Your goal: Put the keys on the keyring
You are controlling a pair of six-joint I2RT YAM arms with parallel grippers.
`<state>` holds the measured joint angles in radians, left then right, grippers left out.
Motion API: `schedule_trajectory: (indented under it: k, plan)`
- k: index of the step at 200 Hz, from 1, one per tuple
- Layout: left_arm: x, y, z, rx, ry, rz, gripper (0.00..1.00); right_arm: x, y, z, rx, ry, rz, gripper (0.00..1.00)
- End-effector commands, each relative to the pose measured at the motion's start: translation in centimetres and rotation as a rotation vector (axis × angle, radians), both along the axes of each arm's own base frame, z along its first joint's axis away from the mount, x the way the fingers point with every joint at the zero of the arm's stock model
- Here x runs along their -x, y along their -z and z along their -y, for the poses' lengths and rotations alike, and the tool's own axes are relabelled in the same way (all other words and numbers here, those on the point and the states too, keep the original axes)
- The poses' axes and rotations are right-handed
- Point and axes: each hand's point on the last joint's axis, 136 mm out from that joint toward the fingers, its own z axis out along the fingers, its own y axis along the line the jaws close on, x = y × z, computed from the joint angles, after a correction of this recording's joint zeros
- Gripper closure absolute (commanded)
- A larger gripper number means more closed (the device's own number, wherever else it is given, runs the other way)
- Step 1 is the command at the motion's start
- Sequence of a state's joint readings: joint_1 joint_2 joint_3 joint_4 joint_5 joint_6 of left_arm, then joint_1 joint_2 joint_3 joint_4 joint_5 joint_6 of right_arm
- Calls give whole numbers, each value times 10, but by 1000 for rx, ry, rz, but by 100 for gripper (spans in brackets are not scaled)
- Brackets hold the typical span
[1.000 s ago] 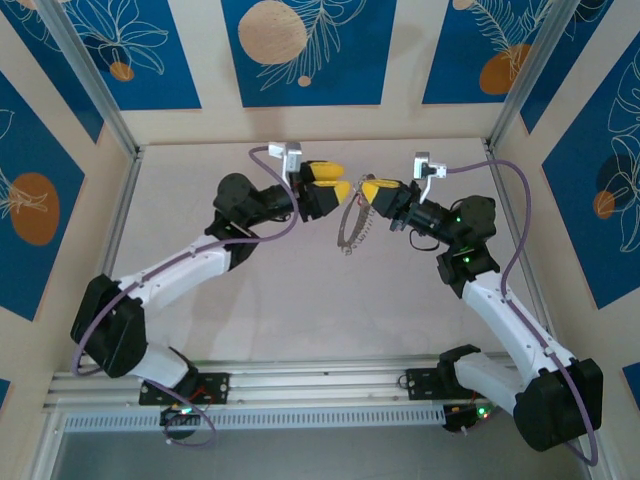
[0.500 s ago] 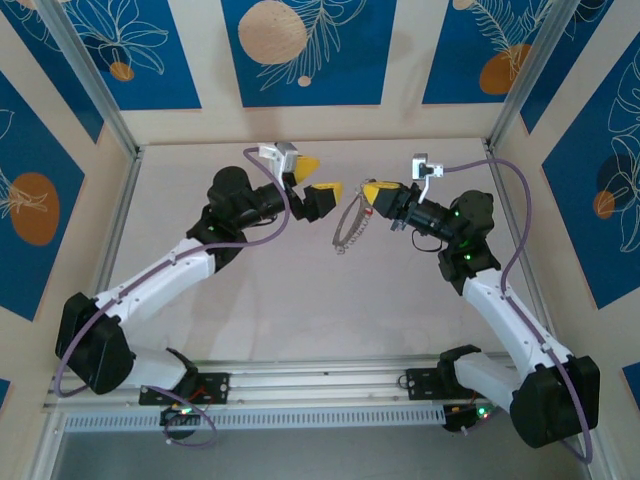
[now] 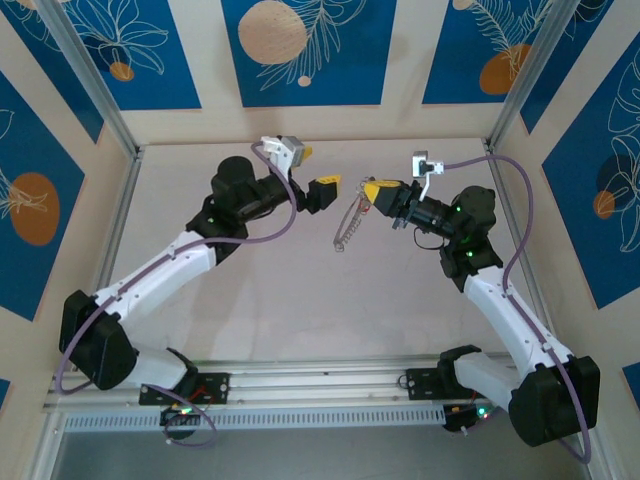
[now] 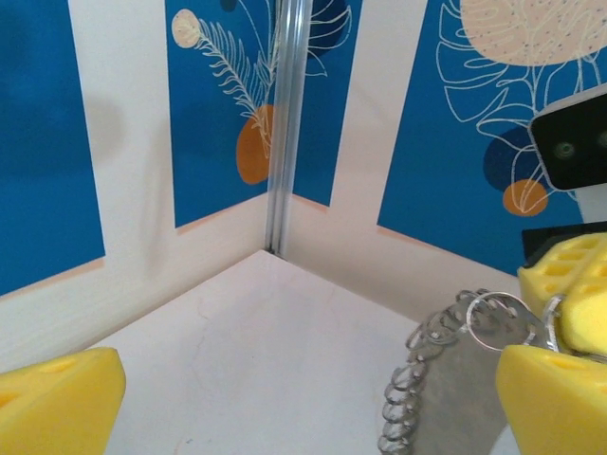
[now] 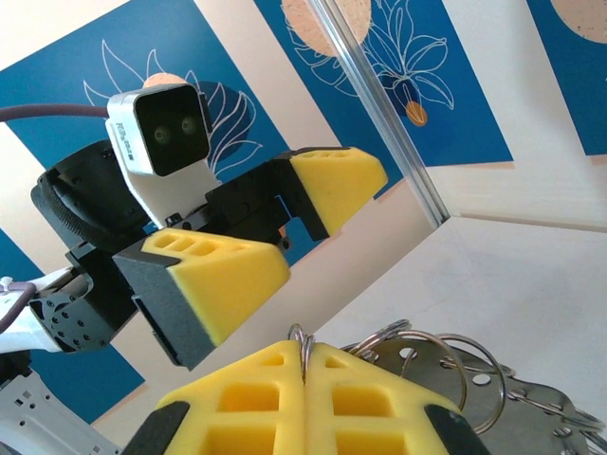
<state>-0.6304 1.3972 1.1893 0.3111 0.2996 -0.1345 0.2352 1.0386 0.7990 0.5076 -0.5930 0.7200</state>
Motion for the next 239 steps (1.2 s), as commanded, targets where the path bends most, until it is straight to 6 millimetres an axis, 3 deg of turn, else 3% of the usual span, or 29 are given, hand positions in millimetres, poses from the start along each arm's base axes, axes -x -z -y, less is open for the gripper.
schedule_trajectory:
  k: [1,26,53,127,156,239]
  plan:
    - [-21,-1,-9,-40,-104,21,0,0,-17,1,3,-6,64,100]
    - [-45,2,-22,-59,-247,-7,0,-3,-16,1,5,-5,62,100]
    - [-52,4,-24,-73,-273,13,0,-6,-16,0,6,-6,64,100]
    - [-36,14,2,-202,-37,128,0,-5,-18,-2,73,-50,104,100]
    - [-28,12,6,-210,53,113,7,-1,-21,-4,141,-90,134,100]
    - [0,-34,5,-80,344,-19,25,-7,-24,-2,223,-163,150,100]
